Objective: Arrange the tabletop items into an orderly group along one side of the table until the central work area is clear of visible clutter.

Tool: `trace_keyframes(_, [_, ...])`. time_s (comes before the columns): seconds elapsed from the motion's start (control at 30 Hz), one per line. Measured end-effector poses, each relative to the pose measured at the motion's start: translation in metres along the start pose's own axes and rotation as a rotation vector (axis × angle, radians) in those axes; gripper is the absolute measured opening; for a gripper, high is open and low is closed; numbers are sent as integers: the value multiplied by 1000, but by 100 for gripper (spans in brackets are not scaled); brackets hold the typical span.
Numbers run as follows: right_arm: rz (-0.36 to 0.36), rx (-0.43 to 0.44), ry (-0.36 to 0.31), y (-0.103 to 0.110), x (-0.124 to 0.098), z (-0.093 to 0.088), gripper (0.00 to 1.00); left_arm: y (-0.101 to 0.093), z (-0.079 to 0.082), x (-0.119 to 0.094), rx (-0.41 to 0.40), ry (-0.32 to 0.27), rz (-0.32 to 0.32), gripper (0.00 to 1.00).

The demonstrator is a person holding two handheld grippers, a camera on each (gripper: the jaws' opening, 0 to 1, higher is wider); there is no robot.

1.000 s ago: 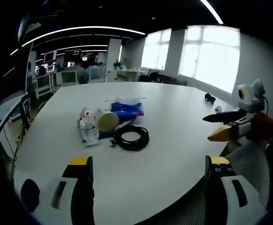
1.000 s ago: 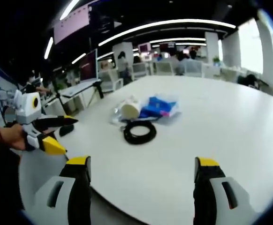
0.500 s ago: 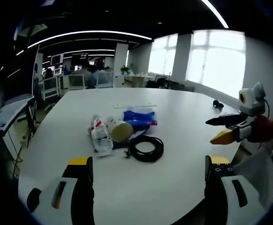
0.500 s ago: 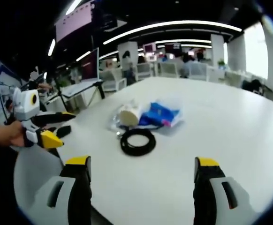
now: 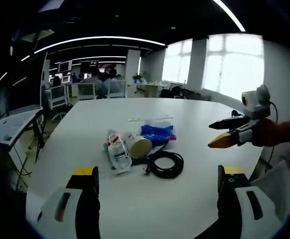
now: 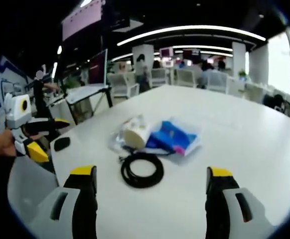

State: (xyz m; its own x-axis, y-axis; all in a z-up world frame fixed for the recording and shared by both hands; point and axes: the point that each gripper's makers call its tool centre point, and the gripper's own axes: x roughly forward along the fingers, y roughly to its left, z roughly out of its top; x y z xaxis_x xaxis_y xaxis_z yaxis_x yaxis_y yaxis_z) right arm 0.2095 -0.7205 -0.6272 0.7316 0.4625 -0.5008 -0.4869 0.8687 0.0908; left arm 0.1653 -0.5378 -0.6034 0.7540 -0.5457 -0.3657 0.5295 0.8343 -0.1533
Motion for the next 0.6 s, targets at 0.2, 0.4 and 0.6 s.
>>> trace_keyframes(0.2, [22,-6,19,-2,26,7,88,3,0,5,-6,0,3,99])
trace_keyframes(0.4, [39,-9,26,-6,50,20,87,3,0,12,-17,1,-2,99])
trace_keyframes(0.6, [66,7,19,-6,82,39,86,11,-4,20,-24,21,4,99])
